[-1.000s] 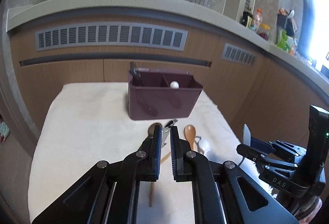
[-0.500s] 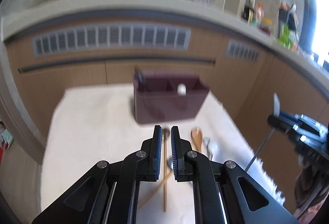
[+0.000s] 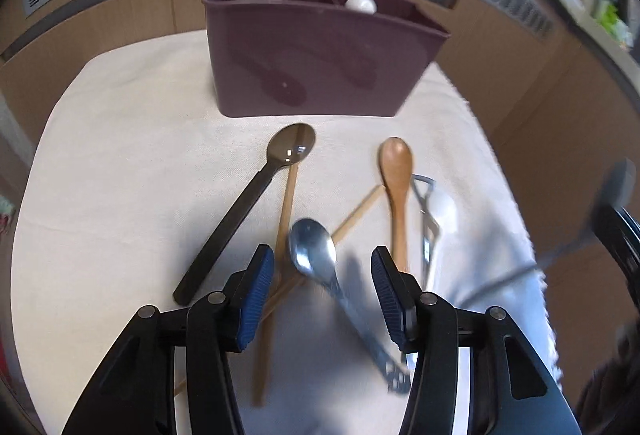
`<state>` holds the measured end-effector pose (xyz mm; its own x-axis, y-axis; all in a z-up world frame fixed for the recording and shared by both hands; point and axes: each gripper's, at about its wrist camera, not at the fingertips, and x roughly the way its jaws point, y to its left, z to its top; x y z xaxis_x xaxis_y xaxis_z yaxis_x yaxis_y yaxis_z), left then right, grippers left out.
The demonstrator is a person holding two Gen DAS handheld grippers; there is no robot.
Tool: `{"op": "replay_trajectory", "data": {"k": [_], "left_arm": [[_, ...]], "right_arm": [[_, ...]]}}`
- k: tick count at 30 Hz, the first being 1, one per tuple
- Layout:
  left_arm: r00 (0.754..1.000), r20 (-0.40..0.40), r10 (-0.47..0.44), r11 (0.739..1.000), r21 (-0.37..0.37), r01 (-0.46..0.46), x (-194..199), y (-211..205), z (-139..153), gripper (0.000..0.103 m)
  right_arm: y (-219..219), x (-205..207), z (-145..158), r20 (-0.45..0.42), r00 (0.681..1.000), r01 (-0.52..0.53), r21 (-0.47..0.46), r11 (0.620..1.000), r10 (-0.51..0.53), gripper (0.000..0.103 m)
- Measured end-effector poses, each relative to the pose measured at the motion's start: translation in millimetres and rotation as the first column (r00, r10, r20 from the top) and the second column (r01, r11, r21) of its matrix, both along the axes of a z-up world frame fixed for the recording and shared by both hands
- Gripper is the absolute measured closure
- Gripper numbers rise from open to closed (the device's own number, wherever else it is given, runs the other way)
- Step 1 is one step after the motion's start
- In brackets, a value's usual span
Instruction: Organize utensils
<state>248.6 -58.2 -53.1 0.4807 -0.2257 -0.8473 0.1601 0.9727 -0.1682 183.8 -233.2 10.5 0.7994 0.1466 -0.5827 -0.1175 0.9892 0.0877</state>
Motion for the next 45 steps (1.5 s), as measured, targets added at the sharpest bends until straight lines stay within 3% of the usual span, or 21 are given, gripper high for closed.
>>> {"op": "replay_trajectory", "data": {"k": [5,6,7,12,18,25,34,40,45], "left_arm": [[0.998,0.009,0.055,0.996,0.067,-0.056,9,-12,-15,0.055],[0.999,0.024,0.045,0.996,0.072,-0.047,8,-14,-16,0.061],[0.998,0.046,0.037,0.995,0.087,-0.041,5,-15,-16,0.076],[0.991,0.133,-0.014,0.999,0.038,0.009,-23,1,-5,0.076],[0.956,0.293,0.001,0.999,0.037,-0.012,-61,31,34,0.076],[0.886,0.464,0.004,1.0,0.006,-0.008,-72,46,95,0.077],[0.733,0.68,-0.01,0.999,-0.025,0.037,-19,49,220,0.078],[0.701,0.713,0.0,0.999,-0.023,0.024,32,50,246,0.078],[0.725,0.688,-0.008,1.0,-0.014,0.025,72,44,228,0.078]], "right_arm": [[-3,0,-6,-0.002,1.0,0.004,0.011,1.0,-0.004,0.073],[-3,0,-6,-0.001,1.0,0.004,0.012,1.0,-0.004,0.073],[-3,-1,-6,0.002,1.0,0.003,0.013,1.0,-0.003,0.073],[2,-7,2,0.028,1.0,-0.008,0.002,1.0,0.008,0.073],[13,-9,8,0.032,0.999,-0.022,-0.008,1.0,0.023,0.074],[19,-7,42,0.101,0.994,-0.038,-0.013,0.999,0.039,0.074],[29,36,165,0.374,0.927,-0.008,-0.089,0.996,0.041,0.074],[46,95,178,0.398,0.917,0.035,-0.138,0.99,0.023,0.074],[59,136,149,0.349,0.937,0.032,-0.182,0.983,0.034,0.074]]}}
